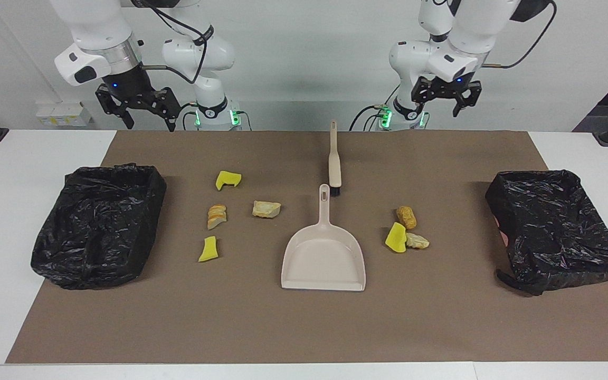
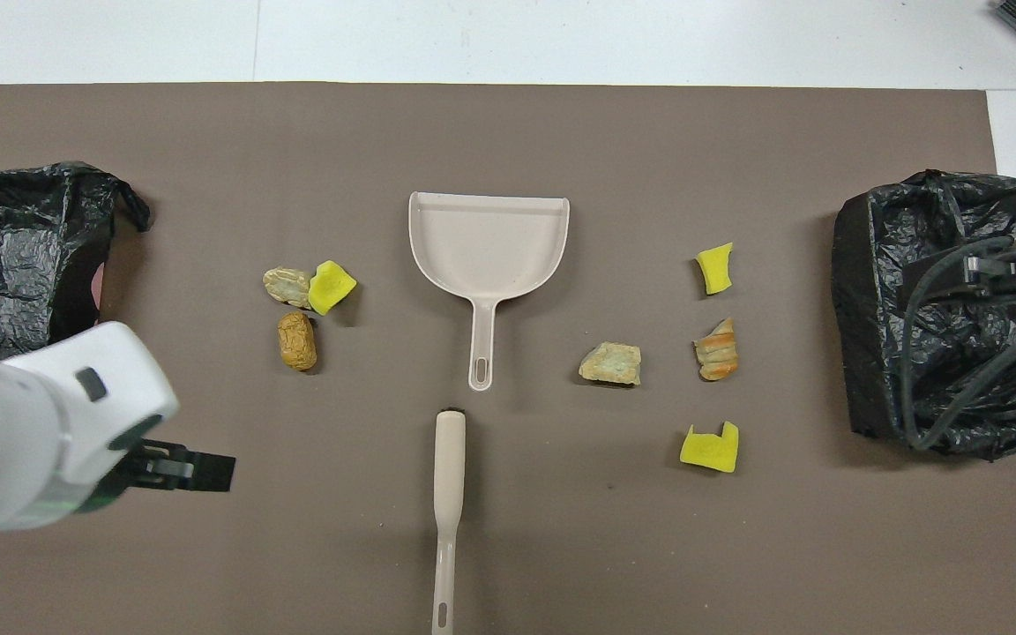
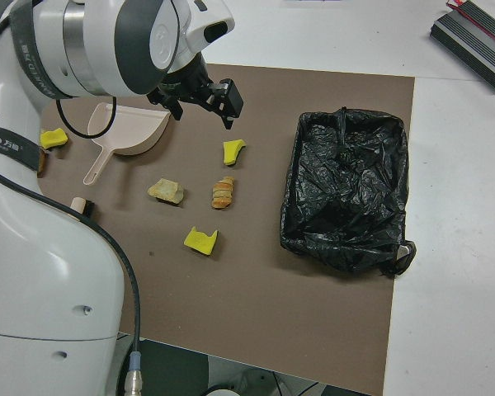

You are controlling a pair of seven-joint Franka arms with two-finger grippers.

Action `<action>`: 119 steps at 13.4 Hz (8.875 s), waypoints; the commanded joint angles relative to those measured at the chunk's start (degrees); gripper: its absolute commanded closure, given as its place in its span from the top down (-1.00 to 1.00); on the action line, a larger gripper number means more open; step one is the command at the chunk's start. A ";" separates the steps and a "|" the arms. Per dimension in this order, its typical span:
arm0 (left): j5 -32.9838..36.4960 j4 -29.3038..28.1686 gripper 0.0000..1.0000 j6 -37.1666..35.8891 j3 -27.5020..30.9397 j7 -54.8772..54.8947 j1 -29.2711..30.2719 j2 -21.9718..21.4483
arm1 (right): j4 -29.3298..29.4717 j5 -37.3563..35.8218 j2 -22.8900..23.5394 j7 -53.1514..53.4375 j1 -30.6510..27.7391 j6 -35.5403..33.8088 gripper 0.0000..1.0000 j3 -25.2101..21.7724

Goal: Sweep and dump trash in bin

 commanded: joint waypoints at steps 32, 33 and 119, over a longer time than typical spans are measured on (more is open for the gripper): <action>-2.83 -31.10 -1.00 37.85 0.90 -32.14 -38.86 7.63 | 1.34 -4.41 29.28 28.72 28.06 34.51 0.87 0.96; -2.83 -30.83 -1.00 35.74 0.99 -32.14 -38.59 7.37 | 2.04 -4.49 30.59 29.60 29.11 35.21 0.87 0.88; -11.53 -18.44 -1.00 41.16 1.60 -18.43 -9.49 18.79 | -14.92 -10.82 23.84 -65.93 29.39 36.98 -1.00 0.88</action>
